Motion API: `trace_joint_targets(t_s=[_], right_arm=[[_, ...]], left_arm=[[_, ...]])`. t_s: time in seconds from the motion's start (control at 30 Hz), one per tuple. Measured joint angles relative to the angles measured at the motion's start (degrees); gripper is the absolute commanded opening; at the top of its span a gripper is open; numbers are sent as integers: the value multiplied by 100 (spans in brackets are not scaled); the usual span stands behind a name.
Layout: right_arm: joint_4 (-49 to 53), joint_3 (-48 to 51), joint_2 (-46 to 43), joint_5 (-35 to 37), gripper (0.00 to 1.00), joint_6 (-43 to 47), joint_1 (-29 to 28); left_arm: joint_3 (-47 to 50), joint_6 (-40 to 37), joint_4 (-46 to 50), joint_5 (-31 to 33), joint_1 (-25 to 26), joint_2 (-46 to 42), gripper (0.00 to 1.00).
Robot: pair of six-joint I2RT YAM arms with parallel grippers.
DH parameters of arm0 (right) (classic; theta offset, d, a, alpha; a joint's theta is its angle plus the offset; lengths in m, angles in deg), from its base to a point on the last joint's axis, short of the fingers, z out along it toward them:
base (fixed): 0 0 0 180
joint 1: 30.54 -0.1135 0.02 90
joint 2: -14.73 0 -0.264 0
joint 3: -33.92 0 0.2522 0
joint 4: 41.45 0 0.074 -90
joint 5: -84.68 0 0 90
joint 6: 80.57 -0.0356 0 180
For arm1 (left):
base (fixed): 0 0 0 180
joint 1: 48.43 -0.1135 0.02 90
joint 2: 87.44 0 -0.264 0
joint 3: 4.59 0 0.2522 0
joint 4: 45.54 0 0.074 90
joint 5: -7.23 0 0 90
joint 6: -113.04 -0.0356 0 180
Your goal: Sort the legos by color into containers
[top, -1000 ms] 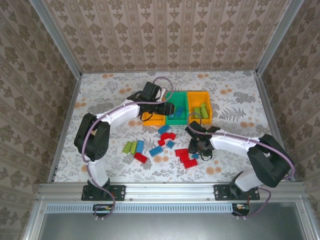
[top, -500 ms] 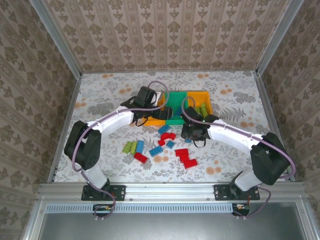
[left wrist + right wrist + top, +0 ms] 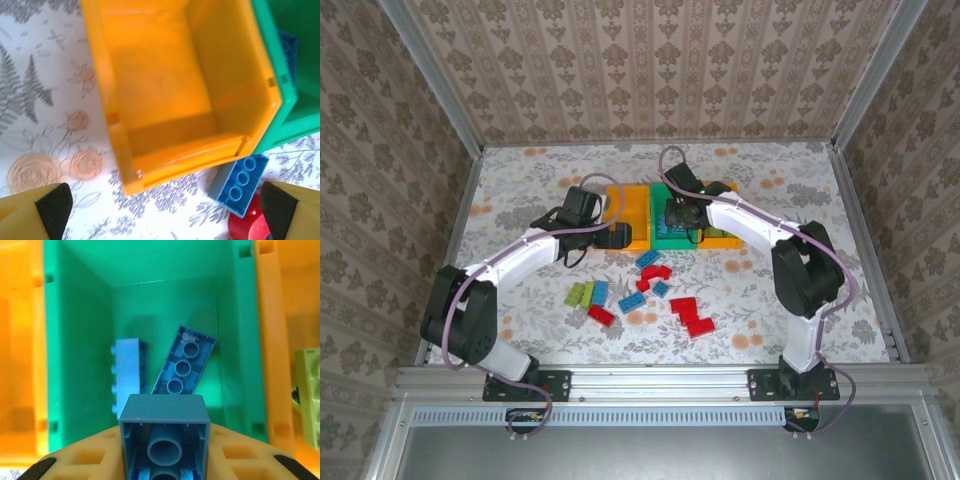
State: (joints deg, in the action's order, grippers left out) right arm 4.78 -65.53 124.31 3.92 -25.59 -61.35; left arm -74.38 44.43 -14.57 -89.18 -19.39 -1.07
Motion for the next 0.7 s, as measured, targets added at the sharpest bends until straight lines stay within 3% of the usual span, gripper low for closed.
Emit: trace_joint_targets(t_s=[0.3, 0.47, 0.7], right_arm=[[98, -428, 306, -52, 57, 190, 83], [101, -452, 306, -92, 61, 188, 83], [94, -448, 306, -173, 66, 190, 83]], left_arm=[[555, 9, 560, 278, -63, -356, 100], [894, 66, 820, 389, -63, -496, 100], [1421, 225, 925, 363, -63, -1040, 89]])
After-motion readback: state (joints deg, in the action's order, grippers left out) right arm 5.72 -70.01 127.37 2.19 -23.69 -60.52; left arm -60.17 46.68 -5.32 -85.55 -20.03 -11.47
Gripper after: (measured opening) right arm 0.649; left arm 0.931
